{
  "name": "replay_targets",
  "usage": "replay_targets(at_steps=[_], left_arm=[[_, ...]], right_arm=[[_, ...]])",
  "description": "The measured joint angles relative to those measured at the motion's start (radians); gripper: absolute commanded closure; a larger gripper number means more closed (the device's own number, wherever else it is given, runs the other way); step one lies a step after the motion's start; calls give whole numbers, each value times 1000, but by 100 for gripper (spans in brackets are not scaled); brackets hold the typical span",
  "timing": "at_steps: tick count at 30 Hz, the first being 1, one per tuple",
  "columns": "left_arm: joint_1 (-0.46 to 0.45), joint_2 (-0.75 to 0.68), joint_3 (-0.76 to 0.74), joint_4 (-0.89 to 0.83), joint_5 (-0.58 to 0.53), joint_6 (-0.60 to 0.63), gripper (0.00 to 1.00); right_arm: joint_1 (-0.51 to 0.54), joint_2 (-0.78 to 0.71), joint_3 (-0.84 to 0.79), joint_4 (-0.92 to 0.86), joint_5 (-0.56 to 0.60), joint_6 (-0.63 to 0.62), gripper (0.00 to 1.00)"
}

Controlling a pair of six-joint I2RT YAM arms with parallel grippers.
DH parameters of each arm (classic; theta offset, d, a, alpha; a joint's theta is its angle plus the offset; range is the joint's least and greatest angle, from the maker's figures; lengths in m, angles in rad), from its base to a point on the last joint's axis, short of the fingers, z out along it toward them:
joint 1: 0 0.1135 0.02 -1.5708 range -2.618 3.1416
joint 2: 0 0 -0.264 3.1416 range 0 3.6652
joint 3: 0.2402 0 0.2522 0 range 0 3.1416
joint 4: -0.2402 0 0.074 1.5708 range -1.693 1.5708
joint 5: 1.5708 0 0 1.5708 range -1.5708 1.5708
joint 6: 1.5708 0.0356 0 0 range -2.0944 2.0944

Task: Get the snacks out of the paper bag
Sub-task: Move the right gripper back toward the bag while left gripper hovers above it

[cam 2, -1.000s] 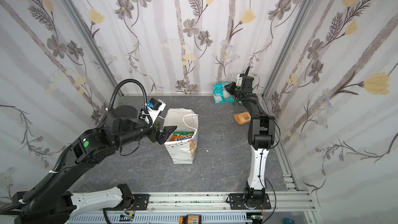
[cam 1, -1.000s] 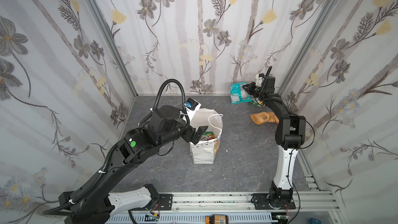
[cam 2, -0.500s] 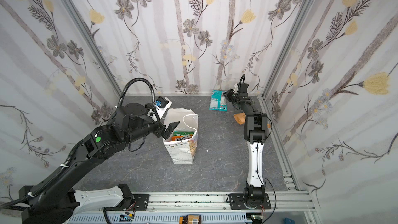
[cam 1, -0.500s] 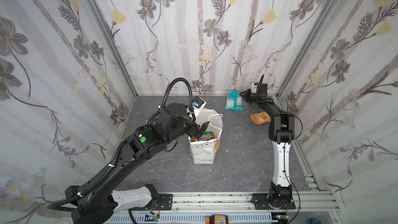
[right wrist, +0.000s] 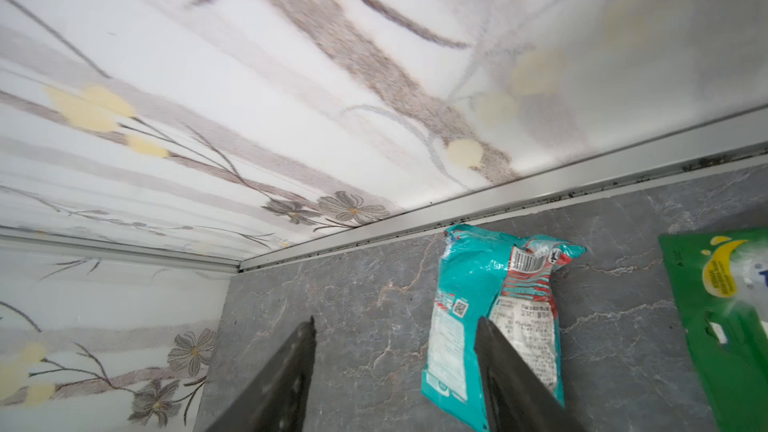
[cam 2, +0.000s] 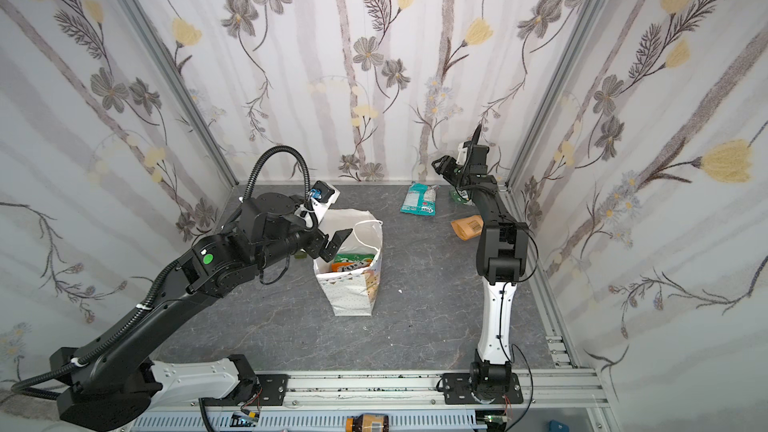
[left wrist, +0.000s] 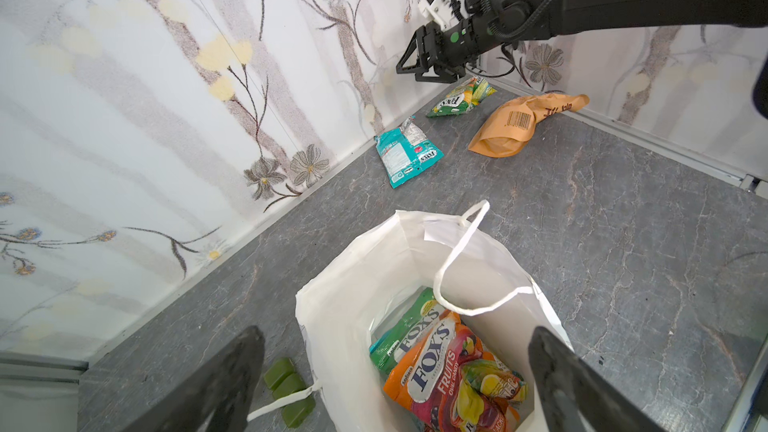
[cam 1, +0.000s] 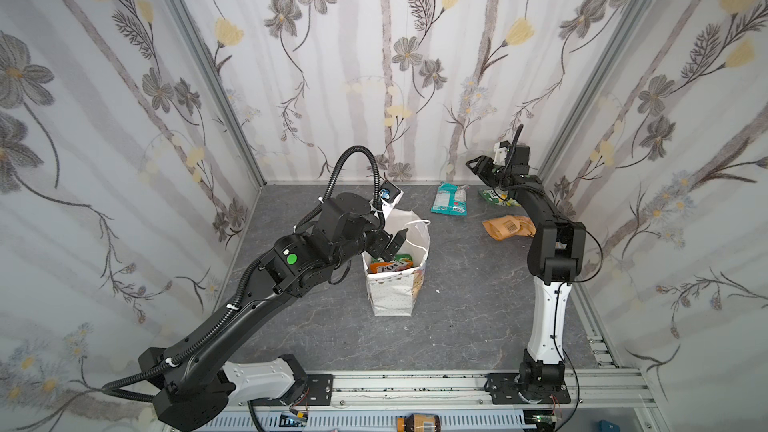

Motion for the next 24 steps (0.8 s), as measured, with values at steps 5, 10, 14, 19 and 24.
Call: replay_targets(at_steps=[5,10,14,19,24], left_arm=[[39,24,39,-3,0,-73,0],[83,34,49,-9,11,-167,0],[99,35,47,-10,18,-240,3],[106,57,43,-45,16,-333,11],[106,154,106,-138,2,-436,21]], right_arm=[[22,-335,-210,2,17,-57,33],[78,-672,-487,26,18,-101,25],[134,-969,-666,14,66,-144,17],[214,-1255,-814,-25,79,-183,8],[301,-1455,-881,-111,58,-193,2]])
